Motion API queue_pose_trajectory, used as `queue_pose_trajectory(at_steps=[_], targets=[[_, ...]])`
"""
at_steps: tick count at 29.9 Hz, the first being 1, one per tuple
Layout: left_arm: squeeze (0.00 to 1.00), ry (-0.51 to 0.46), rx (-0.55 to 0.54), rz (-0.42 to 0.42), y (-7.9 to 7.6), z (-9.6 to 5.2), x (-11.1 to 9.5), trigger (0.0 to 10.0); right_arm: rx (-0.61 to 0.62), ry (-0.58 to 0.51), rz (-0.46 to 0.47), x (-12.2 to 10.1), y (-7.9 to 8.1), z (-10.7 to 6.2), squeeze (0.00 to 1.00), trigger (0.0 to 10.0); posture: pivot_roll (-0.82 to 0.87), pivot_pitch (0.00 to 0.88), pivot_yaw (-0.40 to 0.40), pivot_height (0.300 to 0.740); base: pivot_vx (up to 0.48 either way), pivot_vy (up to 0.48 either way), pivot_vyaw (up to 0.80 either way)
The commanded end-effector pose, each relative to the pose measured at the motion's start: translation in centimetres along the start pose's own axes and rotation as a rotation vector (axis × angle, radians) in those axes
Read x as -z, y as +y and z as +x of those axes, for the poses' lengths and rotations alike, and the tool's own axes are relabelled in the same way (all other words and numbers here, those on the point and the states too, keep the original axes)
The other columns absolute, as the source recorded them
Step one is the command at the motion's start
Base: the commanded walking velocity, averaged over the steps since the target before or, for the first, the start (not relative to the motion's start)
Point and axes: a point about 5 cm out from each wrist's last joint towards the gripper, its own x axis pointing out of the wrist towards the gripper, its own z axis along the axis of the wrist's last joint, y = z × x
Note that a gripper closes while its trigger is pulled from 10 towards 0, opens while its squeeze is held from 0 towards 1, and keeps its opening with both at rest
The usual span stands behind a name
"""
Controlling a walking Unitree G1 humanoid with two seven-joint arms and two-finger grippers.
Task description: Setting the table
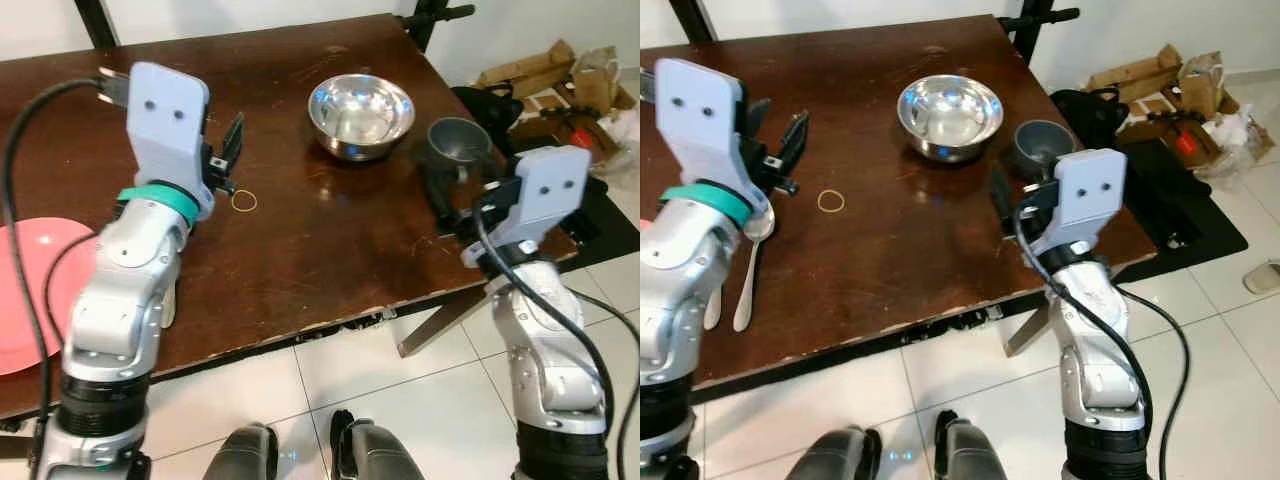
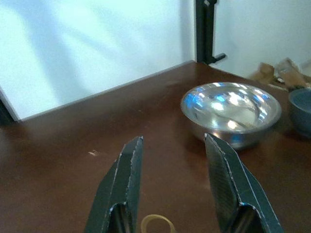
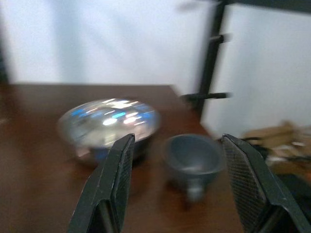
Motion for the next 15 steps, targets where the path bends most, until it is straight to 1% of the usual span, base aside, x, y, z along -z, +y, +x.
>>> queue_pose_trajectory(at_steps=[1, 5, 8, 15], targets=[[0.0, 0.005, 0.018, -0.005, -0.4, 0.0, 0.4, 10.0, 0.028, -0.005, -0.005, 0.1, -0.3, 0.1, 0.0, 10.0, 0.01, 0.008, 0.019, 0.74, 0.0, 0.0, 0.0], [0.0, 0.013, 0.008, -0.02, -0.5, 0.1, 1.4, 10.0, 0.061, -0.006, 0.01, 0.3, 0.0, 0.6, 0.0, 10.0, 0.01, 0.0, 0.009, 0.74, 0.0, 0.0, 0.0], [0.0, 0.006, -0.002, -0.027, -0.4, 0.4, 1.6, 10.0, 0.076, 0.005, 0.024, 0.6, 0.3, 0.8, 0.0, 10.0, 0.01, 0.0, -0.004, 0.74, 0.0, 0.0, 0.0], [0.0, -0.011, 0.0, -0.021, -0.6, 0.7, 1.7, 10.0, 0.091, 0.015, 0.027, 1.0, 0.5, 0.8, 0.0, 10.0, 0.01, 0.0, 0.001, 0.74, 0.0, 0.0, 0.0]])
